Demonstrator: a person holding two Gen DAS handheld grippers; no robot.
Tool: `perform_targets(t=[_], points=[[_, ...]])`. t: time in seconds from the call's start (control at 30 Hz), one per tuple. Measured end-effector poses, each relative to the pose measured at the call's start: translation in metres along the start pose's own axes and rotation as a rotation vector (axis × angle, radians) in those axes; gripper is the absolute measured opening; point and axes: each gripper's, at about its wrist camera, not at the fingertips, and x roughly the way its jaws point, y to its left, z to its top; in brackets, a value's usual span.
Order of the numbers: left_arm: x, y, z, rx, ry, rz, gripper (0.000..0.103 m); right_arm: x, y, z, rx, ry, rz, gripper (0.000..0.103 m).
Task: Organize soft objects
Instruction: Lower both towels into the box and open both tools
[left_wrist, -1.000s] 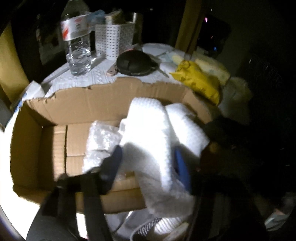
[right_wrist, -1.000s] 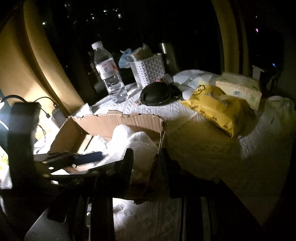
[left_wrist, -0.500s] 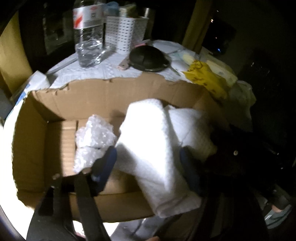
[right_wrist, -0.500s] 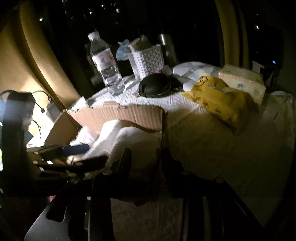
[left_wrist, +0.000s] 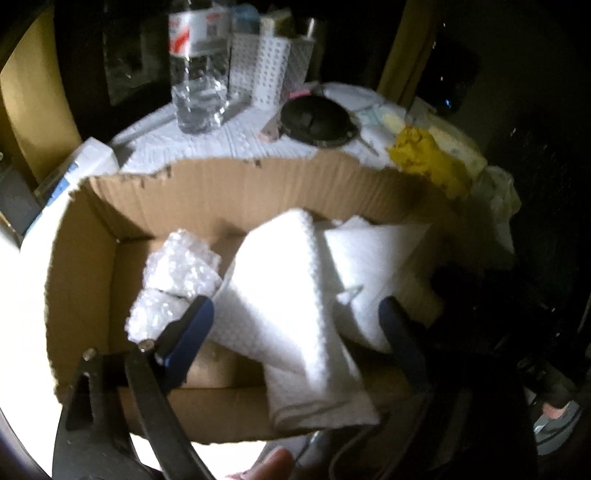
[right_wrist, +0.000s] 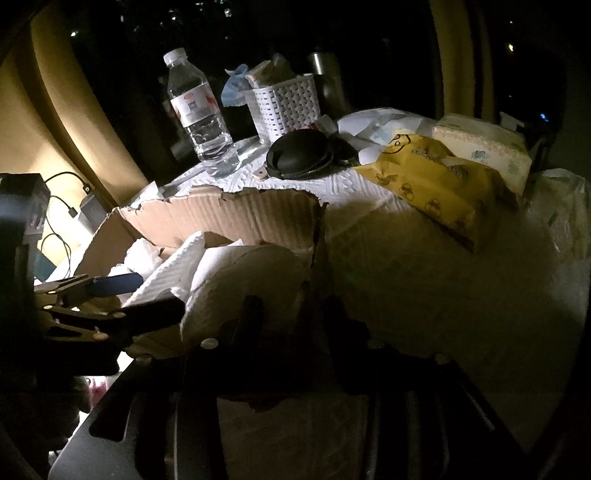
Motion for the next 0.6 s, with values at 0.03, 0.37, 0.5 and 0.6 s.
perform_targets(t=[0.03, 0.37, 0.5, 0.6], points=[[-0.004, 0.000, 0.001, 0.000, -0.012, -0.001, 0.093, -0.001, 0.000, 0.000, 0.002, -0.004, 0.000, 0.046], [-0.038, -0.006, -0.004, 0.015, -0.088, -0.009, 0.094, -0.023, 0.005, 0.004, -0.002, -0.055, -0.014, 0.058], [-0.056, -0.009, -0.006, 0.018, -0.122, 0.003, 0.094, -0.036, 0.009, 0.003, -0.002, -0.072, -0.022, 0.058], [-0.069, -0.012, -0.011, 0.032, -0.143, 0.013, 0.094, -0.045, 0.014, 0.002, -0.009, -0.083, -0.024, 0.058]])
